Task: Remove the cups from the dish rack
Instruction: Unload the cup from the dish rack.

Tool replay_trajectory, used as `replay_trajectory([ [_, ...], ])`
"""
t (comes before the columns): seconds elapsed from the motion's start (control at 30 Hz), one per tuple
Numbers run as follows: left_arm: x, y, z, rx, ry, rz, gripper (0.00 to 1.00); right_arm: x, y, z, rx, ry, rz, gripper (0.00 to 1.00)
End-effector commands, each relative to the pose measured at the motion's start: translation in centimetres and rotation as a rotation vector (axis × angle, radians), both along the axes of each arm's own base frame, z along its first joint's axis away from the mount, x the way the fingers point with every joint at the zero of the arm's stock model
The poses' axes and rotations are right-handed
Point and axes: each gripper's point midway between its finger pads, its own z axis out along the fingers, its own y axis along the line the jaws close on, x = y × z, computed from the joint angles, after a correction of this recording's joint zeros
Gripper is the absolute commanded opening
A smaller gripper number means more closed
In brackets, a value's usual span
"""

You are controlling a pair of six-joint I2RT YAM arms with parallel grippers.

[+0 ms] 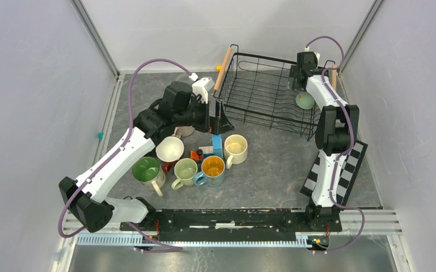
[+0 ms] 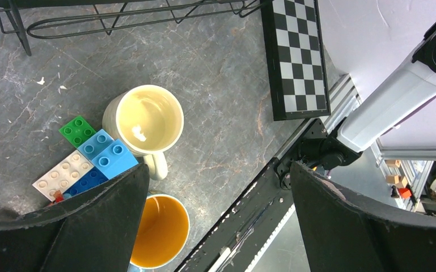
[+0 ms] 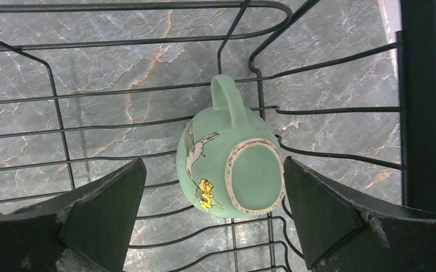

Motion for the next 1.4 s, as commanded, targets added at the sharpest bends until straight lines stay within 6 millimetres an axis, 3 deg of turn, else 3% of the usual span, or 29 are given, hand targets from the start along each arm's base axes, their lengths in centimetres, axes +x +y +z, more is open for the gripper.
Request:
replay_trajectory([
  [0.0, -0.2, -0.3, 1.4, -0.03, -0.067, -0.036, 1.0, 0.9, 0.1, -0.9, 0.059, -0.02, 0.006, 0.98],
  [0.37, -0.2, -0.5, 1.2, -0.037, -0.058, -0.043, 1.0, 1.4, 2.5, -1.4, 0.191, -0.033, 0.074, 0.98],
  [0.9, -0.3, -0.7, 1.1, -0.041, -0.051, -0.049, 1.0, 0.9, 6.2, 2.2, 0.258, -0.106, 0.162, 0.98],
  [1.03, -0.3, -0.7, 1.1, -0.042, -0.051, -0.05, 1.0, 0.8, 6.1, 2.3, 0.24, -0.101, 0.162, 0.98],
  [1.37, -0.4, -0.7, 1.0, -0.042, -0.049, -0.052, 1.0, 0.5, 3.2, 2.7, 0.095, -0.067, 0.1, 0.98],
])
